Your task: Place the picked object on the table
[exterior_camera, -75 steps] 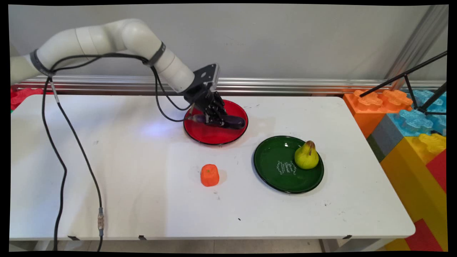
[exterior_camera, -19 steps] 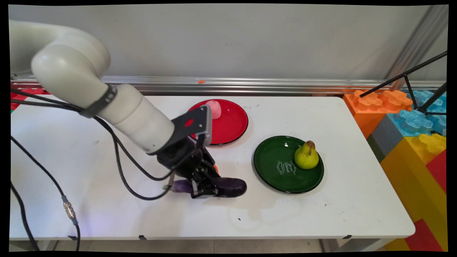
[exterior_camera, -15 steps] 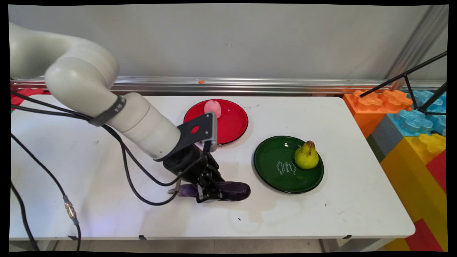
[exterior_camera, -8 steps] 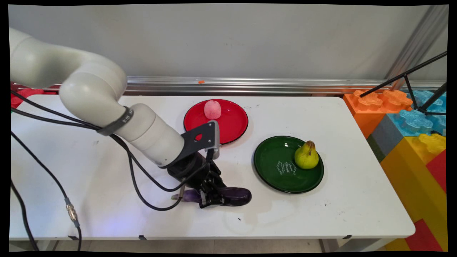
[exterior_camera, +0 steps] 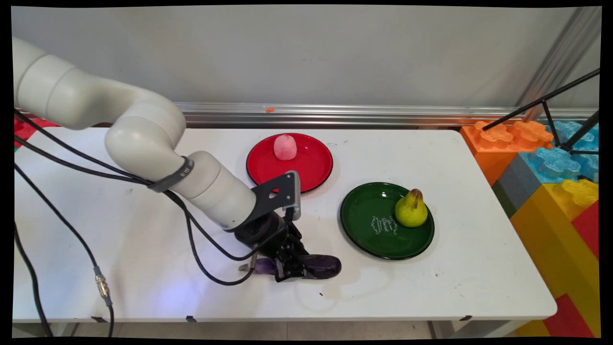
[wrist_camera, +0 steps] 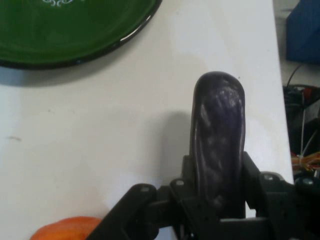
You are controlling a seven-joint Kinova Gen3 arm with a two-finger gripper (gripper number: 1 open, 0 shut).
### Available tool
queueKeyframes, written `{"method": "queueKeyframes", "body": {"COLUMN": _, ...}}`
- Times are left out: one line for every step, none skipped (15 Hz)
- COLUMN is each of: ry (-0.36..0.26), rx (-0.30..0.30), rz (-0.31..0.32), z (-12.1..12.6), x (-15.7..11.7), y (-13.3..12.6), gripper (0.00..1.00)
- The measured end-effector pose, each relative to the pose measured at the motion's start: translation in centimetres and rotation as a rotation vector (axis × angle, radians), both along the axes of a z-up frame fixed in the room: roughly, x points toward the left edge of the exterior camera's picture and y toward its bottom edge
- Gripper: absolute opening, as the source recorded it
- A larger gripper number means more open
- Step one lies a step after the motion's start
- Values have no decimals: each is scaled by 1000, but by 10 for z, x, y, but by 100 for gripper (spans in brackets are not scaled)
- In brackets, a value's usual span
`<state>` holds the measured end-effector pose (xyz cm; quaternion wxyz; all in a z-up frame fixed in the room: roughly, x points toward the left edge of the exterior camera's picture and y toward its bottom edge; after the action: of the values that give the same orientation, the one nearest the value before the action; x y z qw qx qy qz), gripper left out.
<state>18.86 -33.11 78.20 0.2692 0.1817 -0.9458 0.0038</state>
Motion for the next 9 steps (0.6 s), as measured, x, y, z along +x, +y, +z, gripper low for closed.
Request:
{"method": "queueKeyframes", "body": {"ry": 1, "rx": 0, "rz": 0, "z": -3, "x": -1, "y": -1, "gripper": 0}}
{"method": "queueKeyframes", "body": {"ry": 2, "rx": 0, "rz": 0, "z": -6, "x": -1, "y": -2, "gripper": 0}}
{"method": "queueKeyframes", "body": {"ry": 4, "rx": 0, "rz": -2, "z": -9, "x": -2, "y": -3, "gripper": 0}}
{"method": "queueKeyframes", "body": {"ry": 5, "rx": -1, "rz": -2, "z": -12, "x": -3, "y": -4, "gripper": 0}}
{"method": "queueKeyframes", "body": {"ry": 6, "rx": -3, "rz": -4, "z": -15, "x": -4, "y": -6, "gripper": 0}}
{"method": "queueKeyframes", "body": {"ry": 8, "rx": -6, "rz": -6, "z": -17, "x": -5, "y": -7, "gripper": 0}}
{"method": "queueKeyframes", "body": {"ry": 10, "rx": -8, "rz": -9, "z": -19, "x": -6, "y": -8, "gripper": 0}}
{"method": "queueKeyframes", "body": {"ry": 12, "rx": -11, "rz": -13, "z": -21, "x": -7, "y": -9, "gripper": 0}}
{"method": "queueKeyframes", "body": {"ry": 14, "rx": -14, "rz": -16, "z": -22, "x": -8, "y": -9, "gripper": 0}}
